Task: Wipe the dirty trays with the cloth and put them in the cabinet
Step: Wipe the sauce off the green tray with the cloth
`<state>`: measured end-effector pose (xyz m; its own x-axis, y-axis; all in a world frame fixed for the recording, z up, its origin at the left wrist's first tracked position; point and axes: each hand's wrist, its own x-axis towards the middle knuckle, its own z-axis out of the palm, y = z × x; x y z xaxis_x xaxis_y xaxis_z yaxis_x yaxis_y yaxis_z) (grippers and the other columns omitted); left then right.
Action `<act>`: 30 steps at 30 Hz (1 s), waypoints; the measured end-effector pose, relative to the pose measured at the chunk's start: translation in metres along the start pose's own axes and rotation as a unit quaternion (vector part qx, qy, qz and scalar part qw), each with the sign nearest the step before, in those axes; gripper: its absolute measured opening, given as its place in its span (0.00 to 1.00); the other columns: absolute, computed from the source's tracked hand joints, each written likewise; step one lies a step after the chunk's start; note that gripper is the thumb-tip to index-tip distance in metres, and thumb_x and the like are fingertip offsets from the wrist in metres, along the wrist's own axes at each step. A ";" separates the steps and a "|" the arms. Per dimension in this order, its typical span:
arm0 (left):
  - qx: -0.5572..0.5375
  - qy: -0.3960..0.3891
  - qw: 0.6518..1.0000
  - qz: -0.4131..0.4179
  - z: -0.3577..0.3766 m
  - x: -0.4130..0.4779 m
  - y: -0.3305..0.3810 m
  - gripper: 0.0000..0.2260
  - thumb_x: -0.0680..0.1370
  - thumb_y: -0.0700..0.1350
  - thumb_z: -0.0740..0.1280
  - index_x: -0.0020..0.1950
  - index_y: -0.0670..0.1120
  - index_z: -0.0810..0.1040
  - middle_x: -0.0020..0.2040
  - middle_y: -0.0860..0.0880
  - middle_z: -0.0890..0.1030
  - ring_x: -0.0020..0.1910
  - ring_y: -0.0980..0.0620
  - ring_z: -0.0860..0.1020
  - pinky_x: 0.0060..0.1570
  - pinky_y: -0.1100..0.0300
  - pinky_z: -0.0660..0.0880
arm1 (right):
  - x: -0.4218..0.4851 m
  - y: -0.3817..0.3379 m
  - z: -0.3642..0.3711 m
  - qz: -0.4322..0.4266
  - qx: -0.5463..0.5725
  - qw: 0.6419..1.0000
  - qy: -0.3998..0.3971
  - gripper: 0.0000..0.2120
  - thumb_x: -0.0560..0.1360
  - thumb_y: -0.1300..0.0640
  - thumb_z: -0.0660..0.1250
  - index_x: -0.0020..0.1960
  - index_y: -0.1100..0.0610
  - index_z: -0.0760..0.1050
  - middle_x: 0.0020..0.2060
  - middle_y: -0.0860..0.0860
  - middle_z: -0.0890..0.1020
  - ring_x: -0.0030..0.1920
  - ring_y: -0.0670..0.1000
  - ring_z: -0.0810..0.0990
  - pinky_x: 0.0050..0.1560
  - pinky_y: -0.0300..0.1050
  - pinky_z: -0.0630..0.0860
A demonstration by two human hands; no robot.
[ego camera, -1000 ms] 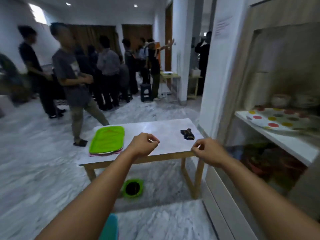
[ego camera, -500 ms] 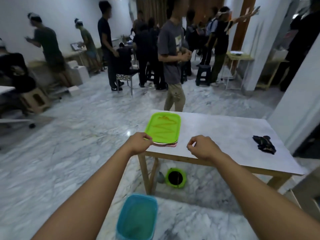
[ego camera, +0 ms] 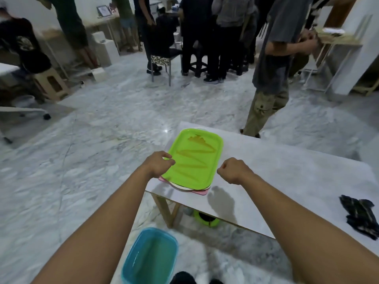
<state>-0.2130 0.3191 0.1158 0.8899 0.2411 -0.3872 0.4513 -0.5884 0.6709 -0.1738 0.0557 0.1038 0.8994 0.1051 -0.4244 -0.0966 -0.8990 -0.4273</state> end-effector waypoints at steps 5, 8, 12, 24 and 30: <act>0.004 -0.003 0.999 -0.047 0.013 0.087 -0.003 0.18 0.78 0.51 0.69 0.67 0.48 0.77 0.60 0.43 0.81 0.49 0.46 0.81 0.54 0.54 0.77 | 0.083 0.009 0.018 0.031 0.008 0.999 -0.024 0.11 0.73 0.47 0.64 0.46 0.55 0.74 0.52 0.61 0.82 0.51 0.60 0.80 0.45 0.46 0.72; 0.026 -0.017 0.998 -0.055 0.021 0.142 -0.008 0.22 0.78 0.51 0.69 0.70 0.46 0.73 0.65 0.42 0.78 0.60 0.43 0.78 0.62 0.50 0.75 | 0.126 0.014 0.031 0.063 0.020 0.997 -0.031 0.18 0.75 0.46 0.64 0.56 0.59 0.77 0.61 0.62 0.80 0.59 0.62 0.79 0.52 0.47 0.73; 0.060 -0.035 0.994 -0.080 0.033 0.210 -0.016 0.28 0.79 0.52 0.68 0.76 0.43 0.66 0.72 0.39 0.72 0.69 0.40 0.72 0.63 0.54 0.70 | 0.178 0.016 0.046 0.125 0.060 0.990 -0.035 0.26 0.77 0.47 0.63 0.69 0.62 0.71 0.67 0.61 0.75 0.66 0.63 0.75 0.59 0.48 0.73; 0.224 -0.096 0.959 -0.142 0.044 0.287 -0.030 0.22 0.79 0.56 0.64 0.59 0.37 0.76 0.56 0.38 0.80 0.53 0.38 0.80 0.46 0.55 0.75 | 0.230 0.017 0.064 0.287 0.222 0.932 -0.021 0.20 0.73 0.54 0.67 0.61 0.64 0.76 0.58 0.63 0.81 0.58 0.62 0.81 0.55 0.48 0.77; 0.191 -0.092 0.961 -0.178 0.042 0.288 -0.009 0.14 0.77 0.49 0.68 0.48 0.37 0.77 0.43 0.40 0.79 0.39 0.40 0.80 0.40 0.52 0.80 | 0.235 0.017 0.049 0.283 0.381 0.878 -0.067 0.14 0.73 0.59 0.65 0.54 0.66 0.78 0.52 0.65 0.83 0.50 0.63 0.85 0.49 0.61 0.84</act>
<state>0.0365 0.3609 -0.0283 0.6406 0.3594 -0.6786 0.6367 -0.7427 0.2076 0.0153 0.0859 -0.0422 0.5618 -0.1707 -0.8094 -0.8148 -0.2832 -0.5059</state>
